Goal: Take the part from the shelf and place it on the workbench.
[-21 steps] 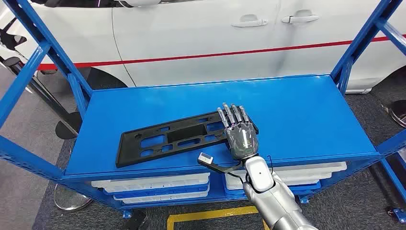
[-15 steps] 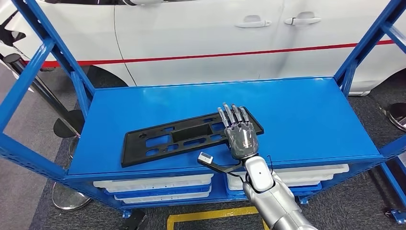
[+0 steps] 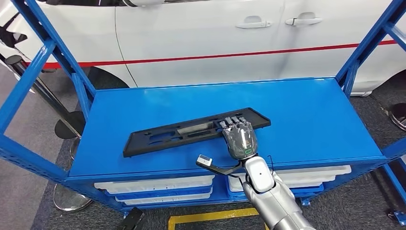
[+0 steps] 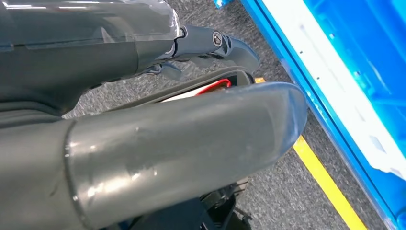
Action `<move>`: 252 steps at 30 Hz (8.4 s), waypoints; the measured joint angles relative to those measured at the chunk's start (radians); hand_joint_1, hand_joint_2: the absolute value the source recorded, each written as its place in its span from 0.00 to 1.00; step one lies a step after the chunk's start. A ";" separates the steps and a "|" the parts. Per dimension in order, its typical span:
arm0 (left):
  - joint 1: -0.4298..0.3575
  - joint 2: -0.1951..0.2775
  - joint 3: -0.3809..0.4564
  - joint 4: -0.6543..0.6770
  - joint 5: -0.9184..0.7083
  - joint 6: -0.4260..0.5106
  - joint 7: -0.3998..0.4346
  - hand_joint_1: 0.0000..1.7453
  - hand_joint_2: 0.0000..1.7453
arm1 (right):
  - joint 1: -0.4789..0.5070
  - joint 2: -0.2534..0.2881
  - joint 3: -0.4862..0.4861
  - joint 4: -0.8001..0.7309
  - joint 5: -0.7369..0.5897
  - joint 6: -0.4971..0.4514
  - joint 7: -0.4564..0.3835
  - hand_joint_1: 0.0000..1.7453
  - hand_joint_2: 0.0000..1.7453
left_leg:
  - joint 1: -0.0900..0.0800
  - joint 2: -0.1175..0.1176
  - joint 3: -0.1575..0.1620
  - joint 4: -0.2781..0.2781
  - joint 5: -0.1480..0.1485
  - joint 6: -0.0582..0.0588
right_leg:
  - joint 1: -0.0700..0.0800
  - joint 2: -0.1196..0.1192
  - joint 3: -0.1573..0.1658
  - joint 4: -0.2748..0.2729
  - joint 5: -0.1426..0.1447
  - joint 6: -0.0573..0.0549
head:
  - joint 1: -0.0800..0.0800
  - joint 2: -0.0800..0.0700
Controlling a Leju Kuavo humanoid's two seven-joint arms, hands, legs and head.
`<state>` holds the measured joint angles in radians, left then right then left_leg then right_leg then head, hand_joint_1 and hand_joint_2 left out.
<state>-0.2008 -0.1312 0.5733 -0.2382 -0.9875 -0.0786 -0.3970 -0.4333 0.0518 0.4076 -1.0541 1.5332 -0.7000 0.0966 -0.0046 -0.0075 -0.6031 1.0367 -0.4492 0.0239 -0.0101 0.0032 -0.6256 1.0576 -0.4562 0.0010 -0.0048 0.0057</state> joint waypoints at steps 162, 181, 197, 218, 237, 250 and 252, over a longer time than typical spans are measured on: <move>0.019 -0.047 -0.154 -0.011 0.181 0.092 0.022 0.00 1.00 | -0.104 0.043 0.036 -0.459 -0.599 0.006 -0.287 1.00 1.00 | 0.010 0.008 -0.114 0.189 -0.095 -0.034 | 0.000 -0.007 0.011 -0.010 0.003 -0.034 | 0.000 0.000; 0.015 -0.048 -0.156 -0.011 0.182 0.092 0.026 0.00 1.00 | -0.098 0.043 0.036 -0.454 -0.599 0.006 -0.286 1.00 1.00 | 0.002 0.015 -0.016 -0.028 0.036 0.025 | -0.006 -0.004 -0.058 0.196 -0.095 0.027 | 0.001 0.000; 0.013 -0.057 -0.162 -0.011 0.190 0.082 0.032 0.00 1.00 | -0.108 0.049 0.036 -0.453 -0.582 0.017 -0.280 1.00 1.00 | 0.013 0.011 -0.051 0.184 -0.081 -0.033 | 0.004 -0.005 -0.022 -0.007 0.029 -0.030 | 0.000 0.000; 0.013 -0.062 -0.166 -0.012 0.193 0.083 0.033 0.00 1.00 | -0.103 0.045 0.037 -0.458 -0.581 0.017 -0.272 1.00 1.00 | 0.002 0.014 -0.081 -0.002 0.086 -0.013 | -0.001 0.003 0.060 0.001 -0.051 -0.002 | 0.002 0.000; 0.000 -0.060 -0.172 -0.012 0.193 0.081 0.037 0.00 1.00 | -0.105 0.046 0.039 -0.461 -0.579 0.018 -0.272 1.00 1.00 | -0.011 0.016 0.082 -0.089 0.009 0.030 | -0.004 -0.003 -0.086 0.048 -0.004 -0.001 | 0.002 0.000; 0.002 -0.060 -0.174 -0.012 0.194 0.079 0.038 0.00 1.00 | -0.105 0.043 0.039 -0.464 -0.580 0.017 -0.272 1.00 1.00 | 0.013 0.015 -0.077 0.033 0.038 -0.028 | -0.016 0.001 0.016 0.037 -0.043 -0.005 | 0.000 0.000; 0.003 -0.060 -0.174 -0.012 0.194 0.079 0.038 0.00 1.00 | -0.107 0.043 0.039 -0.464 -0.580 0.017 -0.272 1.00 1.00 | 0.017 0.015 -0.094 0.088 -0.030 -0.035 | -0.015 -0.002 -0.002 0.033 -0.022 -0.024 | 0.000 0.000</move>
<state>-0.1977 -0.1914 0.3993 -0.2502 -0.7936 0.0004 -0.3591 -0.5403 0.0953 0.4471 -1.5181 0.9533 -0.6827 -0.1752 0.0124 0.0071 -0.6971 1.1249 -0.4797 -0.0107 -0.0254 0.0008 -0.6277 1.0904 -0.4782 -0.0234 -0.0050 0.0057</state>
